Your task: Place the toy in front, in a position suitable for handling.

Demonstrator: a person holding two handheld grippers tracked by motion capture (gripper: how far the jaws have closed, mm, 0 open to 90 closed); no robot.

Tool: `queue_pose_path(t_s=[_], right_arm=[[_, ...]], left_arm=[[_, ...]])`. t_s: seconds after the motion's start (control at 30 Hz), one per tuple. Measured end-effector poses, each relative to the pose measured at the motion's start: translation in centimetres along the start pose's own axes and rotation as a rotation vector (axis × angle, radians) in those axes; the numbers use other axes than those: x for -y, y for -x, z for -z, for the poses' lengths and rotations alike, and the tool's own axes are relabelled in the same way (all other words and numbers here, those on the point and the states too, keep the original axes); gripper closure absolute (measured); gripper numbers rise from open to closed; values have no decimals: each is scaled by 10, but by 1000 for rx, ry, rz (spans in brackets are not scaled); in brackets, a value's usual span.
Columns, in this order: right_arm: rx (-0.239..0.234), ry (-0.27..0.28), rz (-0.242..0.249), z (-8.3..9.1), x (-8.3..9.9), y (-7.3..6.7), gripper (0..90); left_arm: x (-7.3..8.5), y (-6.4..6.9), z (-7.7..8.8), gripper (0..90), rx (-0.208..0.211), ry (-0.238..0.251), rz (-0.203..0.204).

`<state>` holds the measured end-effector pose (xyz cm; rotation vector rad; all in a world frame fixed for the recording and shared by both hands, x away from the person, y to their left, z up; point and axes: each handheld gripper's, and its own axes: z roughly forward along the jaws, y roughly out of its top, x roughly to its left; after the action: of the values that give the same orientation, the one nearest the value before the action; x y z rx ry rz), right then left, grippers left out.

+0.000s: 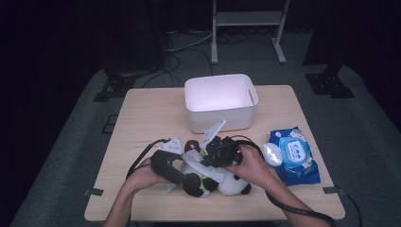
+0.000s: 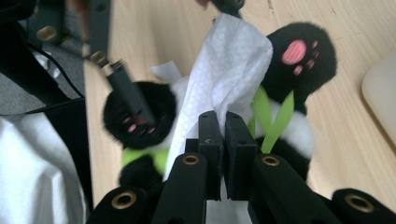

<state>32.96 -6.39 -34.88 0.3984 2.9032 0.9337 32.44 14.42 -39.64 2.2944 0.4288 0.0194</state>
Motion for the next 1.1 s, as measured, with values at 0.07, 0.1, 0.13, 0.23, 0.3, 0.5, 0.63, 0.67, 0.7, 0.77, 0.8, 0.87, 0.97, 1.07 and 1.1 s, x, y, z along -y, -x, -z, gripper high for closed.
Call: queue_pose_path(t_s=[0.07,0.1,0.13,0.23,0.3,0.5,0.63,0.67,0.7,0.77,0.8,0.87,0.97,1.07,1.1], right_arm=[[5,-16,-1,-4,-6,4,862],[4,-23,-6,-7,-9,6,862],[-3,-23,-6,-9,-10,9,862],[-13,-38,-27,-15,-9,13,863],[-23,-31,-35,-15,-6,14,864],[-23,-34,-33,-10,-1,11,864],[-21,-40,-31,-10,-2,8,863],[-19,-47,-34,-9,-3,8,862],[-17,-48,-30,-9,-5,7,862],[3,-49,-9,-10,-10,1,861],[2,-56,2,-11,-12,0,860],[17,-76,32,-14,-19,-5,860],[19,-76,51,-16,-28,-6,859],[29,-72,58,-18,-36,-2,859],[29,-74,59,-19,-38,-1,859]], left_arm=[[0,0,0,189,-2,-1,-2],[0,1,0,189,-2,-1,-1],[0,1,0,189,-2,-2,-2],[0,0,1,188,-1,0,1],[1,1,1,188,3,4,4],[1,1,6,140,17,0,23],[5,0,14,126,20,16,24],[5,-1,16,126,23,13,19],[6,-1,17,125,23,13,18],[7,-2,19,122,21,14,13],[7,-2,20,118,22,15,13],[8,-3,21,118,20,17,15],[9,-4,21,116,21,6,22],[10,-5,21,112,20,4,23],[10,-5,20,109,12,3,25]])
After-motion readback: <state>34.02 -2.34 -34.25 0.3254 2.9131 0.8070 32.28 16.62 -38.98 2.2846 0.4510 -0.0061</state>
